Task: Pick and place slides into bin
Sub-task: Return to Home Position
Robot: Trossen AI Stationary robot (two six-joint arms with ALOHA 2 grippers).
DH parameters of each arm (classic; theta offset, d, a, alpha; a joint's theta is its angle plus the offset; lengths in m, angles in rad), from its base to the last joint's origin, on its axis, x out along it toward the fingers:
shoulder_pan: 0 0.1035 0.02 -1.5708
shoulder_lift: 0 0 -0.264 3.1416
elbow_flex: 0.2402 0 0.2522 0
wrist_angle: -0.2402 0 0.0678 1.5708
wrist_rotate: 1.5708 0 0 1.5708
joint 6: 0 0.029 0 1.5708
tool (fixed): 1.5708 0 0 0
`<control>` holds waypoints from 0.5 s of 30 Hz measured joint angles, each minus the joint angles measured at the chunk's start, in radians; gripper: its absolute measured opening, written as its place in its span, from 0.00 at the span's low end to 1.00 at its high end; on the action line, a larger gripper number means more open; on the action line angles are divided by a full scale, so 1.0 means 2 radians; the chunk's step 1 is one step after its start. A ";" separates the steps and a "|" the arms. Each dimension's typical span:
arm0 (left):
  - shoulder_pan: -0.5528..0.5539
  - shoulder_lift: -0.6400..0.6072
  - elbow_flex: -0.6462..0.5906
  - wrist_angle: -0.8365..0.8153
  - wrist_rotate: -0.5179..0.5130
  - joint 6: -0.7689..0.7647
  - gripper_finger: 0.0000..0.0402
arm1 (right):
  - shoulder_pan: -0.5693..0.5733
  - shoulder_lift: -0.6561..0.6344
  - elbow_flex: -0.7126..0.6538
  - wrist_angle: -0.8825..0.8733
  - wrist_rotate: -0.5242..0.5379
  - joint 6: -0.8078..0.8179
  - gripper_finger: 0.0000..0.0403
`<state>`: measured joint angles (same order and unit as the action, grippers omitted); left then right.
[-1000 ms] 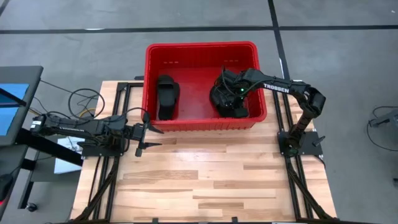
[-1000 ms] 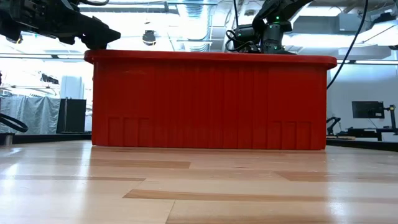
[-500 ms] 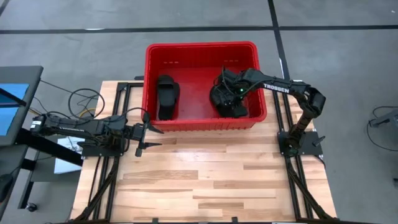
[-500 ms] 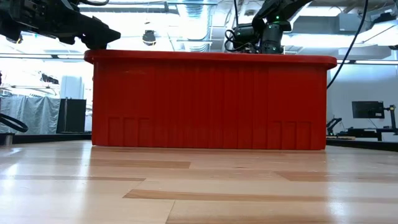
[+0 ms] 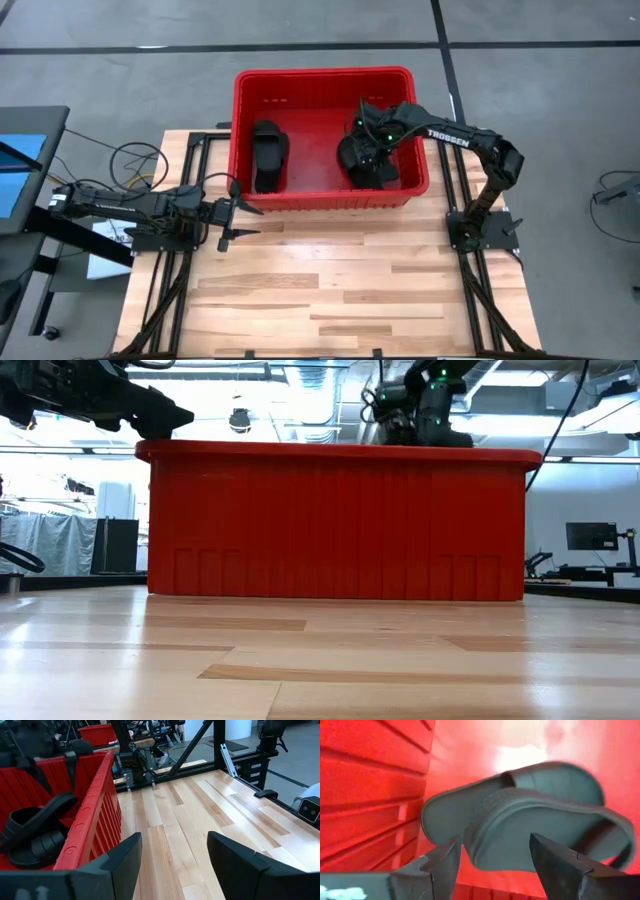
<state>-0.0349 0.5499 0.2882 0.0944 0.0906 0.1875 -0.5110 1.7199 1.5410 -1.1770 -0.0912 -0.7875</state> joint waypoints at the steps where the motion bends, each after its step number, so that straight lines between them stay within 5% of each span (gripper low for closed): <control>1: 0.000 0.000 0.000 0.000 0.000 0.000 0.54 | 0.000 0.000 0.011 -0.006 -0.002 0.000 0.56; 15: 0.000 0.000 0.000 0.000 0.000 0.000 0.54 | 0.000 0.000 0.139 -0.108 -0.009 0.015 0.56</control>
<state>-0.0349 0.5496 0.2882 0.0945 0.0905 0.1878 -0.5110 1.7195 1.8183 -1.3939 -0.1091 -0.7579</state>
